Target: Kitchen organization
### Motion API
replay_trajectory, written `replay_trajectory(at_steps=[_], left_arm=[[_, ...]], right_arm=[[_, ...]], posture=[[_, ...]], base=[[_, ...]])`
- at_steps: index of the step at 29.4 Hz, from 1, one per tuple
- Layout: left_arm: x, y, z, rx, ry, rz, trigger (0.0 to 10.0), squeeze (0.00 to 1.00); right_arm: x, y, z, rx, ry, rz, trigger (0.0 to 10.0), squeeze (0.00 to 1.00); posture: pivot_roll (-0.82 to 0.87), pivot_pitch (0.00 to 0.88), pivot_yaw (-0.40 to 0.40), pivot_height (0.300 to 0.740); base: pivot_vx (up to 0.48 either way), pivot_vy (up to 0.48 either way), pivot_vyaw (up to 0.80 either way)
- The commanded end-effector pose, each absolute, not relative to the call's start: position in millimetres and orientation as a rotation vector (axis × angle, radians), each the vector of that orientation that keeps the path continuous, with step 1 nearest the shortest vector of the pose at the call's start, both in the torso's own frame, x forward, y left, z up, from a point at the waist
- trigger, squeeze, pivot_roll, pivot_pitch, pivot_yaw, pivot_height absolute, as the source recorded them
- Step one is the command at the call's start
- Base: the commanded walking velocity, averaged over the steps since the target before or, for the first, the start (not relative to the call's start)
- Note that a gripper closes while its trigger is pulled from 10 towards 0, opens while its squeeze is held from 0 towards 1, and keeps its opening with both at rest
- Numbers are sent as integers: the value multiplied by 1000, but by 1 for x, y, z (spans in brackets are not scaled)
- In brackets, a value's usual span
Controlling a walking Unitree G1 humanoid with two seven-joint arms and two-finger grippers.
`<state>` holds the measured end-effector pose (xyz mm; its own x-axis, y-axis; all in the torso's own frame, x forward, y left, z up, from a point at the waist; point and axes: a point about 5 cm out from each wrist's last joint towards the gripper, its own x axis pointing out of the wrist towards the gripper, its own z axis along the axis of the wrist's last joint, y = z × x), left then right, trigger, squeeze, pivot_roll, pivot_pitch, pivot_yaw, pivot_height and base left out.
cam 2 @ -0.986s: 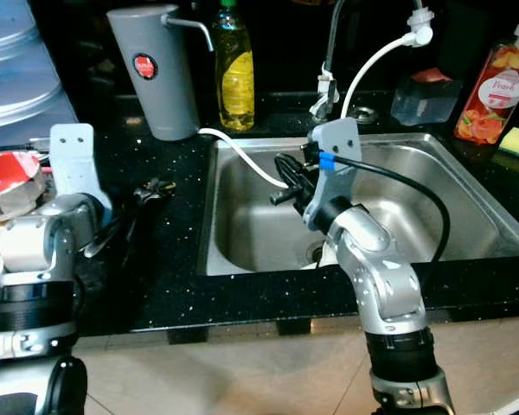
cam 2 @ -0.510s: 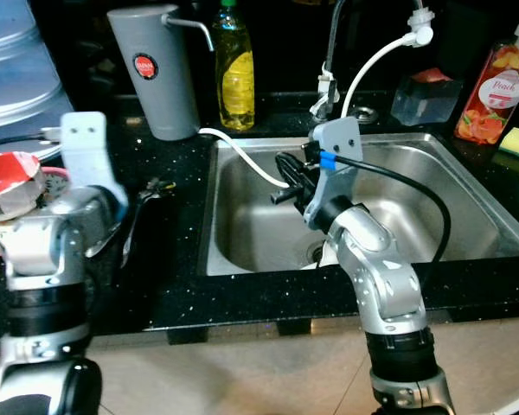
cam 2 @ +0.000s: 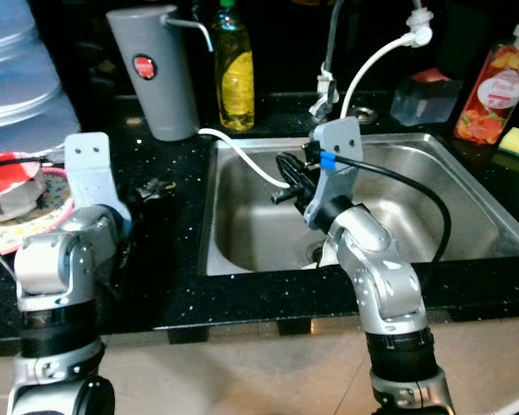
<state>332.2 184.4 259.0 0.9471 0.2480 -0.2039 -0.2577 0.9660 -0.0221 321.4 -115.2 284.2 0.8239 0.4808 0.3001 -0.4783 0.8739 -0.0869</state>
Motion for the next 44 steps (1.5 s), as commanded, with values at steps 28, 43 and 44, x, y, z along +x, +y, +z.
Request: replay_trajectory(at_steps=[28,43,44], left_arm=[[326,187,239,-130,272,335,392,0],[326,187,237,-171,323,323,10000,1000],[326,186,236,-177,331,313,10000,976]], right_arm=[[322,-117,282,-2,-317,501,10000,0],[322,-116,283,-1,-318,503,10000,0],[322,-116,283,-1,-318,502,10000,0]], posture=[[-32,109,33,740],[-32,109,33,740],[-31,111,33,740]], base=[[0,0,0],[0,0,0],[0,0,0]])
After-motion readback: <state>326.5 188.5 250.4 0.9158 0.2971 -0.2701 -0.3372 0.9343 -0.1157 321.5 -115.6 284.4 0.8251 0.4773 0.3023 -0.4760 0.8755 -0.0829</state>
